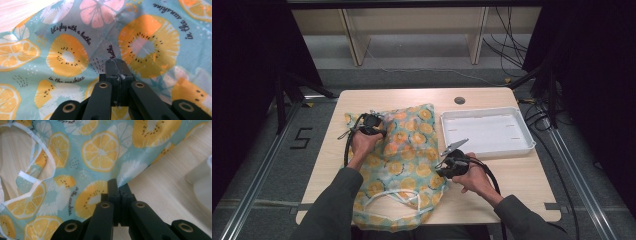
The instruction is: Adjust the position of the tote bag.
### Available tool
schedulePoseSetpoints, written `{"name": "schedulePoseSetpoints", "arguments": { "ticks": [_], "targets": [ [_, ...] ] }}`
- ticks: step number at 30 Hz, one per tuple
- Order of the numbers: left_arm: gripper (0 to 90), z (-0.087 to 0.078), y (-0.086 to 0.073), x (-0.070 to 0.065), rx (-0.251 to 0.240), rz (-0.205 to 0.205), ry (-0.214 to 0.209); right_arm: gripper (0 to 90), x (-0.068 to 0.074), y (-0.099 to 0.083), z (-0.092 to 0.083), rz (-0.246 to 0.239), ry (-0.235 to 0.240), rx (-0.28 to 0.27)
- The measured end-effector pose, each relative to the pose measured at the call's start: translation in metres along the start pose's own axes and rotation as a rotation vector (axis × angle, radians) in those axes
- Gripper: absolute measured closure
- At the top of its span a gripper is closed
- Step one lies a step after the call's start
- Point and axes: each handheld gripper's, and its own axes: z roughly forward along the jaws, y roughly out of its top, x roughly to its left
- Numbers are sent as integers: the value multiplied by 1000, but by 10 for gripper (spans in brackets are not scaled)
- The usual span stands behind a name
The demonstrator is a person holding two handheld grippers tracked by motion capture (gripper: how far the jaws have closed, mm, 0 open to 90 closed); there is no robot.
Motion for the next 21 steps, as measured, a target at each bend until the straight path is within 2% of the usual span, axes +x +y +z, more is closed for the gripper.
{"name": "schedulePoseSetpoints", "arguments": {
  "ticks": [3, 7, 10, 12, 13, 14, 15, 16, 17, 18, 20, 21],
  "targets": [
    [889, -3, -2, 3, -1, -3, 9, 900, -4, 0, 0, 9, -10, -3],
    [847, -16, -7, 13, -43, -19, 6, 900, -5, 0, 0, 22, -4, 0],
    [801, -37, -12, 19, -61, 26, 43, 850, -4, 1, -1, 25, -6, -11],
    [773, -57, -17, 22, -87, 25, 9, 799, -1, 2, -5, 29, -20, -16],
    [756, -68, -21, 24, -86, 21, -23, 747, 0, 3, -7, 29, -35, -36],
    [740, -78, -25, 24, -96, 32, -43, 708, 2, 3, -10, 35, -52, -47],
    [718, -88, -29, 23, -94, 48, -64, 677, 4, 4, -15, 42, -35, -62],
    [699, -97, -34, 22, -100, 52, -77, 633, 3, 4, -17, 2, -63, -94],
    [688, -103, -40, 19, -125, 46, -77, 595, 5, 5, -22, 18, -62, -104],
    [676, -109, -45, 17, -129, 42, -83, 578, 6, 5, -27, 13, -62, -115],
    [641, -116, -55, 11, -145, 38, -99, 564, 10, 3, -34, 29, 3, -162],
    [621, -118, -59, 8, -147, 35, -112, 555, 14, 2, -37, 33, 12, -172]
  ]
}}
